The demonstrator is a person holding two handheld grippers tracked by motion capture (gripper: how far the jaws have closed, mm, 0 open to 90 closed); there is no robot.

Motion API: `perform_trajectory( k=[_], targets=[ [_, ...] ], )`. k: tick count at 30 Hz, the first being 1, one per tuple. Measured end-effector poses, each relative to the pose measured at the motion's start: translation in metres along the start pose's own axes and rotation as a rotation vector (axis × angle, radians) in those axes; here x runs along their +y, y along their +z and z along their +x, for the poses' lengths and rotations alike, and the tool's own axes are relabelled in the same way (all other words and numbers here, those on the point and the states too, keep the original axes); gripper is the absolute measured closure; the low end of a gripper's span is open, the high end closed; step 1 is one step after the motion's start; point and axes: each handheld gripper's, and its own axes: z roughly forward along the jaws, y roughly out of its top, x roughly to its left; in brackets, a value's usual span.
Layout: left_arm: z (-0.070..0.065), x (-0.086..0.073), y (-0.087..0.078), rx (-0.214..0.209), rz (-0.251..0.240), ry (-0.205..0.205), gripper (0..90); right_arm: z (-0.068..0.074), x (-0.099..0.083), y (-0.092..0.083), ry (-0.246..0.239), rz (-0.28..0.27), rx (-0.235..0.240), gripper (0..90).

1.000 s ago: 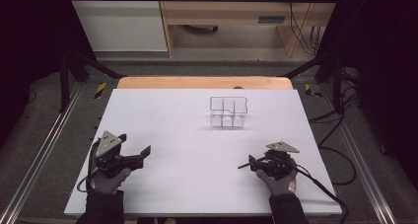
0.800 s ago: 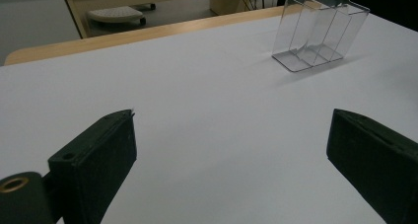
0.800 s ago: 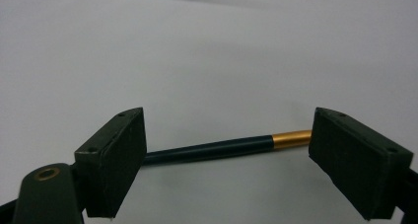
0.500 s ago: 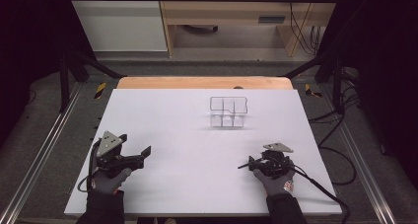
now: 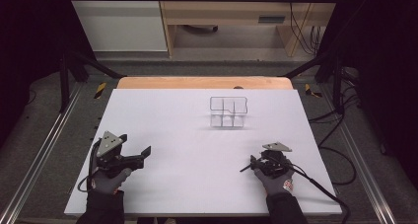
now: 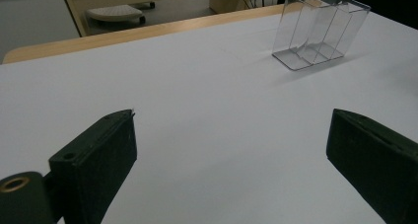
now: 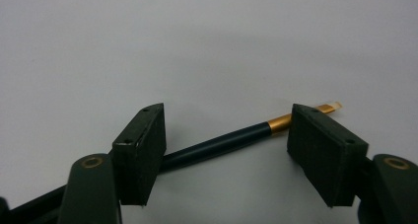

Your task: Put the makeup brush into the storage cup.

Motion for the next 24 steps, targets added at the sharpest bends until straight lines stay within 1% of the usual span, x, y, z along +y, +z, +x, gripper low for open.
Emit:
perform_trajectory(
  k=[10, 17, 19, 24],
  targets=[
    [0.001, 0.0, 0.0, 0.001, 0.0, -0.002, 4.4, -0.004, 0.003, 0.0, -0.019, -0.002, 0.008, 54.2],
    [0.001, 0.0, 0.0, 0.001, 0.001, -0.002, 4.4, -0.007, 0.006, 0.0, -0.024, 0.003, 0.009, 66.9],
    [0.001, 0.0, 0.0, 0.0, 0.001, -0.002, 4.4, -0.009, 0.006, 0.0, -0.034, 0.004, 0.008, 69.9],
    [0.001, 0.0, 0.0, 0.0, 0.001, -0.002, 4.4, -0.01, 0.008, 0.001, -0.037, 0.011, 0.019, 75.6]
  ],
)
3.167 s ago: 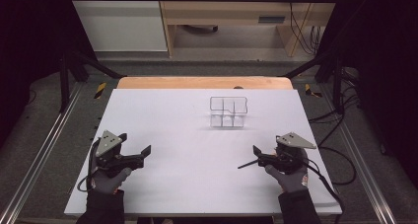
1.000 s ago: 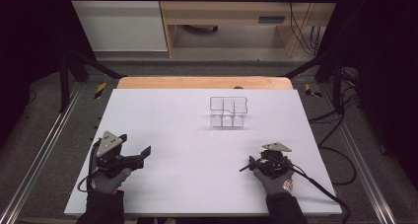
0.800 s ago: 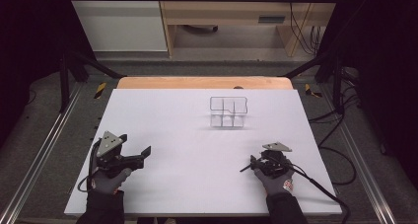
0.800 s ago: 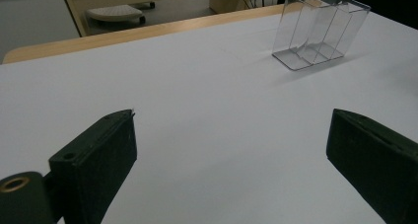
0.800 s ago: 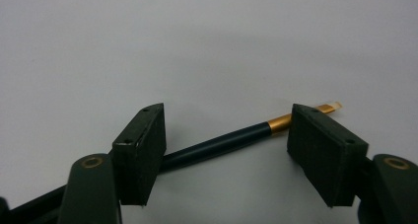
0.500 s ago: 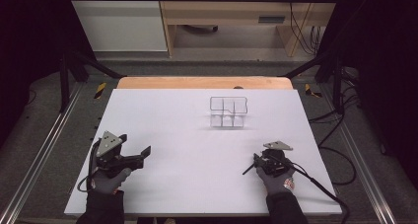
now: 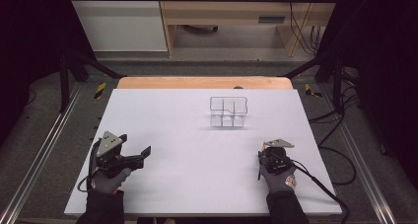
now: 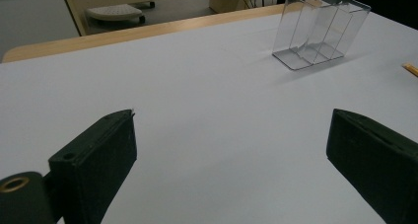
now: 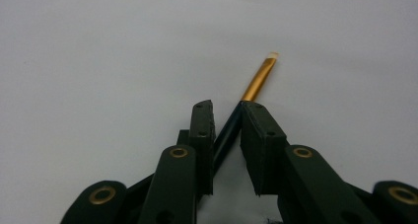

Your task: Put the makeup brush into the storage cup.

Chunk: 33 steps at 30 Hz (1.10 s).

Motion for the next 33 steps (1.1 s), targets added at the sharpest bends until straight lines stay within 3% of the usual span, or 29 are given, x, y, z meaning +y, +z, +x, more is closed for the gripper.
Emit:
perform_trajectory(
  k=[7, 14, 17, 22, 26, 27, 30, 33],
  targets=[
    [0.0, 0.0, 0.0, -0.001, 0.0, -0.001, 4.4, -0.003, 0.002, 0.002, -0.006, 0.005, 0.004, 82.0],
    [0.001, 0.0, 0.0, -0.002, 0.0, -0.001, 4.4, -0.005, 0.004, 0.003, -0.011, 0.009, 0.009, 82.2],
    [0.001, 0.0, 0.0, -0.003, 0.0, -0.002, 4.4, -0.005, 0.004, 0.002, -0.018, 0.004, 0.009, 75.5],
    [0.001, -0.001, 0.0, -0.007, 0.0, -0.005, 4.4, -0.012, 0.012, -0.009, -0.022, -0.03, 0.054, 64.0],
    [0.002, -0.001, 0.001, -0.007, 0.004, -0.005, 4.4, -0.02, 0.022, -0.021, -0.041, -0.023, 0.097, 57.1],
    [0.002, -0.001, 0.001, -0.007, 0.005, -0.006, 4.4, -0.022, 0.025, -0.023, -0.044, -0.005, 0.11, 56.1],
    [0.002, -0.001, 0.001, -0.007, 0.006, -0.005, 4.4, -0.022, 0.033, -0.026, -0.121, 0.055, 0.102, 53.0],
    [0.002, -0.001, 0.001, -0.009, 0.01, -0.002, 4.4, -0.02, 0.043, -0.029, -0.154, 0.103, 0.13, 51.5]
  ],
)
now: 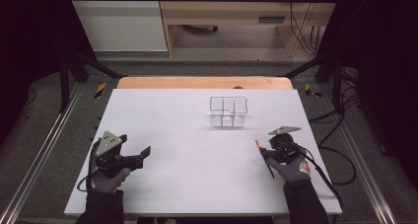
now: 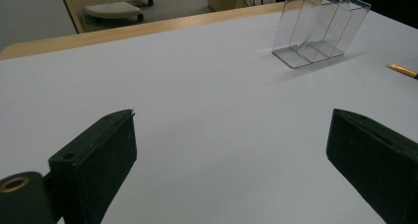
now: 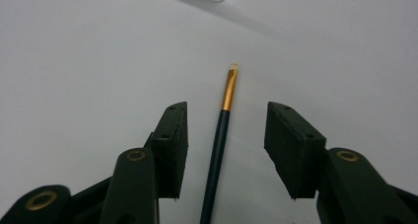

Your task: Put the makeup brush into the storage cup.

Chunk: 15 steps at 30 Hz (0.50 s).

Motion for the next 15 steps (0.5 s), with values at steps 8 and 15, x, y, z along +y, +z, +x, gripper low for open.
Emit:
perform_trajectory(
  k=[8, 15],
  targets=[
    [0.0, -0.001, 0.001, -0.002, 0.003, 0.0, 4.4, -0.003, 0.018, 0.009, -0.064, 0.124, 0.019, 51.4],
    [0.0, -0.001, 0.001, -0.002, 0.006, -0.001, 4.4, -0.006, 0.02, 0.015, -0.055, 0.187, 0.039, 52.0]
  ],
)
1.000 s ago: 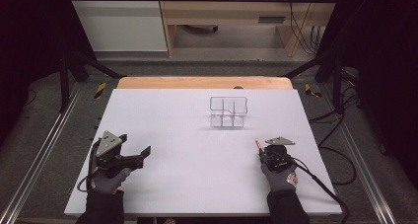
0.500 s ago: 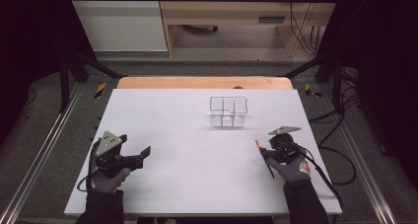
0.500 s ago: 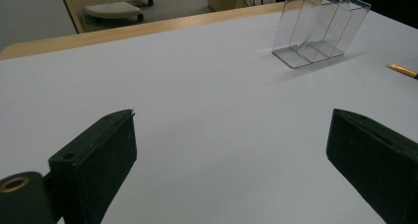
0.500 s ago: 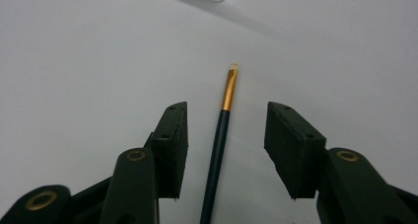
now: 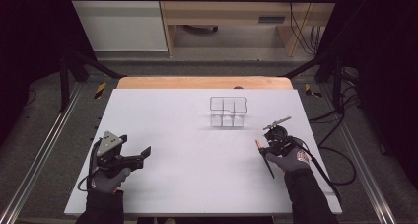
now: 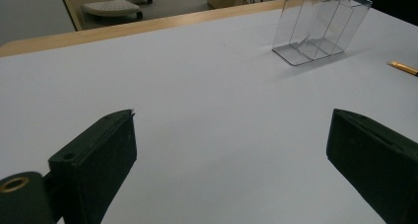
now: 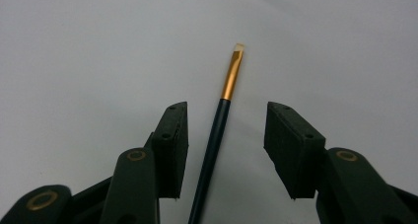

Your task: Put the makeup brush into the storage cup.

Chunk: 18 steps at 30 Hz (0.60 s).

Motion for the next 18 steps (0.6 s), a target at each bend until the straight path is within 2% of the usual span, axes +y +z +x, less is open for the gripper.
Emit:
perform_trajectory(
  k=[5, 13, 18],
  targets=[
    [-0.001, 0.0, 0.001, 0.0, 0.004, 0.006, 4.4, -0.002, 0.003, 0.006, -0.005, 0.06, 0.007, 53.4],
    [-0.001, -0.001, 0.001, 0.0, 0.007, 0.007, 4.4, -0.002, 0.003, 0.015, 0.012, 0.14, 0.018, 57.8],
    [-0.001, -0.001, 0.002, 0.0, 0.011, 0.009, 4.4, -0.001, 0.004, 0.02, 0.013, 0.171, 0.02, 62.7]
  ],
)
